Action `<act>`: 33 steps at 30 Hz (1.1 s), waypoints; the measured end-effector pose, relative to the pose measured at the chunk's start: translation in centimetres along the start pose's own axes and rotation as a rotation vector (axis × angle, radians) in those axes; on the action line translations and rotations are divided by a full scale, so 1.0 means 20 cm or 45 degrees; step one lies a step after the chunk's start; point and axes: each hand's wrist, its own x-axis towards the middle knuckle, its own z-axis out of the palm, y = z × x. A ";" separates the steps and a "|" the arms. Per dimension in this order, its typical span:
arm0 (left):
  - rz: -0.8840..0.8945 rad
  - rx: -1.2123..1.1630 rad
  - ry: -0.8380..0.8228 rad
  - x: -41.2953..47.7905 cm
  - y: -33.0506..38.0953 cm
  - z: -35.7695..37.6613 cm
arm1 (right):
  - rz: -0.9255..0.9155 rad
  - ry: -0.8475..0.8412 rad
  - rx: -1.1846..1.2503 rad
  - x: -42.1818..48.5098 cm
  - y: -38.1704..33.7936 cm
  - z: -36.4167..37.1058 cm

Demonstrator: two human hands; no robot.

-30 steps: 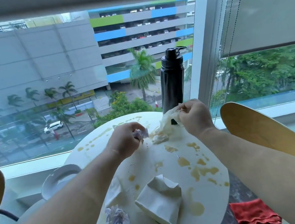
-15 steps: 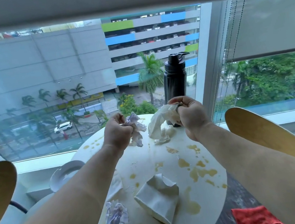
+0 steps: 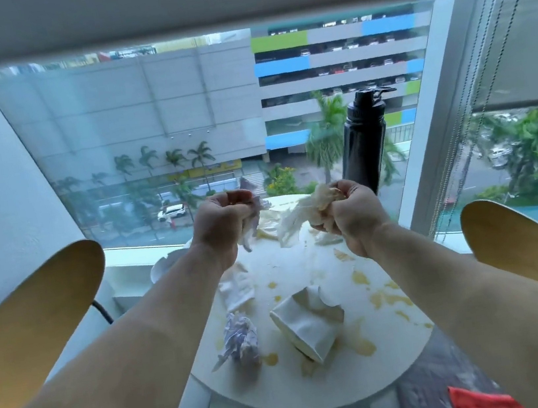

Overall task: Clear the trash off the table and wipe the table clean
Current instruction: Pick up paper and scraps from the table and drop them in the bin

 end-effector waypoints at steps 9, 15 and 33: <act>0.123 -0.096 0.207 -0.22 0.08 -0.27 | -0.048 -0.057 0.077 -0.19 -0.04 0.25; 0.192 -0.105 0.323 -0.34 0.17 -0.61 | -0.023 -0.182 0.236 -0.34 -0.06 0.58; -0.092 0.005 0.569 -1.02 -0.05 -1.83 | 0.186 -0.333 -0.017 -1.23 0.56 1.66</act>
